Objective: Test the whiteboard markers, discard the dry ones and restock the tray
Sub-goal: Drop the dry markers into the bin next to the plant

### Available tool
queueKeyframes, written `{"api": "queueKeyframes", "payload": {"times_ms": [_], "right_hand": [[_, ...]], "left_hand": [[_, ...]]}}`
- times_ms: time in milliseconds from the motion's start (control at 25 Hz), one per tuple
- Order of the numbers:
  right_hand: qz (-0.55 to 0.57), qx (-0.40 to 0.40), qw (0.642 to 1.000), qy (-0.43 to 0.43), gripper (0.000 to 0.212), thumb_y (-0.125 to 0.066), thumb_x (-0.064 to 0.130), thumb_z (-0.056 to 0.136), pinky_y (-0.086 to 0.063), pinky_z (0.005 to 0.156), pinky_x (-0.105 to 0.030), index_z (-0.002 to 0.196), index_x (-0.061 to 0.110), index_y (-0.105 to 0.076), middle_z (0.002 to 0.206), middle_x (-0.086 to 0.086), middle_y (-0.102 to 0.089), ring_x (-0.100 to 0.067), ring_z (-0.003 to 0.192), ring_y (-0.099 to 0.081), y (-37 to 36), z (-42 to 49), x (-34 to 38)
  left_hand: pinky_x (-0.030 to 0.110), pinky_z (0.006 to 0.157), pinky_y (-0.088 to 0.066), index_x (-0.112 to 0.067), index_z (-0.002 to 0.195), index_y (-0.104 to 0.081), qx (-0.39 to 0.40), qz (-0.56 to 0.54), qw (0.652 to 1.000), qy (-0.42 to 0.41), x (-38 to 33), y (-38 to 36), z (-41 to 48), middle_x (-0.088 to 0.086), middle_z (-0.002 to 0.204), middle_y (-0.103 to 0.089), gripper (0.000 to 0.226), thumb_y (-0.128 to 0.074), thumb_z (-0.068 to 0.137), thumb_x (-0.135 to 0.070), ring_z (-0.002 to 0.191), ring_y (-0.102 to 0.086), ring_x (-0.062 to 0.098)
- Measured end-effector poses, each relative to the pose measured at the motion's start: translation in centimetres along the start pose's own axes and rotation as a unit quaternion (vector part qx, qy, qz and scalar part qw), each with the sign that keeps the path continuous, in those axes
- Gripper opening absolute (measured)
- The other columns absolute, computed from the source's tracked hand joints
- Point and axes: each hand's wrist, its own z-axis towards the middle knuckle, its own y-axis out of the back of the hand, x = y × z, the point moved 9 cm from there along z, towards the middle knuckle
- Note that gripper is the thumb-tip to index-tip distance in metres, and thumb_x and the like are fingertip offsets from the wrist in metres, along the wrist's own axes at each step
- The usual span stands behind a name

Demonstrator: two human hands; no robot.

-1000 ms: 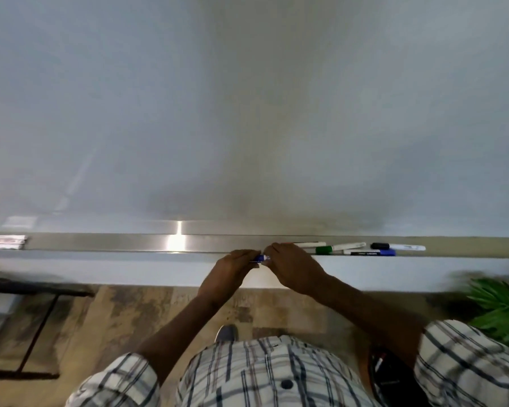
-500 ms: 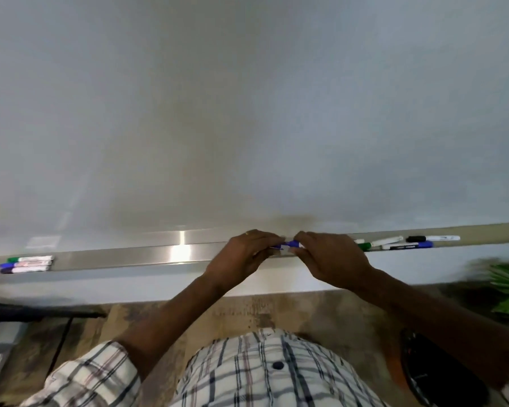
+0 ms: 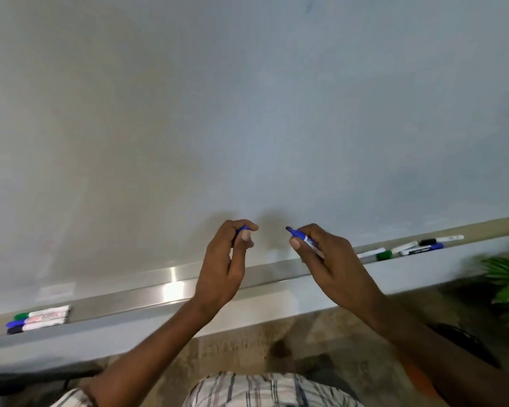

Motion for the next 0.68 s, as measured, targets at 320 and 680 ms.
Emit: {"api": "queueKeyframes", "payload": {"times_ms": [320, 680], "right_hand": [[0.146, -0.092, 0.984, 0.05, 0.029, -0.05, 0.023, 0.105, -0.056, 0.065, -0.033, 0.131, 0.033, -0.042, 0.111, 0.004, -0.072, -0.022, 0.07, -0.062, 4.7, 2.5, 7.7], [0.166, -0.189, 0.947, 0.201, 0.043, -0.038, -0.002, 0.1, -0.059, 0.084, -0.04, 0.134, 0.017, -0.056, 0.136, -0.003, -0.059, -0.03, 0.105, -0.068, 10.5, 6.0, 15.7]], "left_hand": [[0.019, 0.09, -0.054, -0.025, 0.121, -0.063, -0.058, -0.1, 0.988, -0.101, -9.8, 4.6, 4.8, -0.009, 0.106, -0.074, 0.023, -0.046, 0.105, -0.022, 0.104, -0.071, 0.015], [0.05, 0.127, -0.014, -0.011, 0.146, -0.049, -0.127, 0.172, 0.898, -0.385, -23.3, 11.8, 12.9, 0.002, 0.158, -0.043, 0.039, -0.041, 0.108, -0.013, 0.154, -0.025, 0.021]]}}
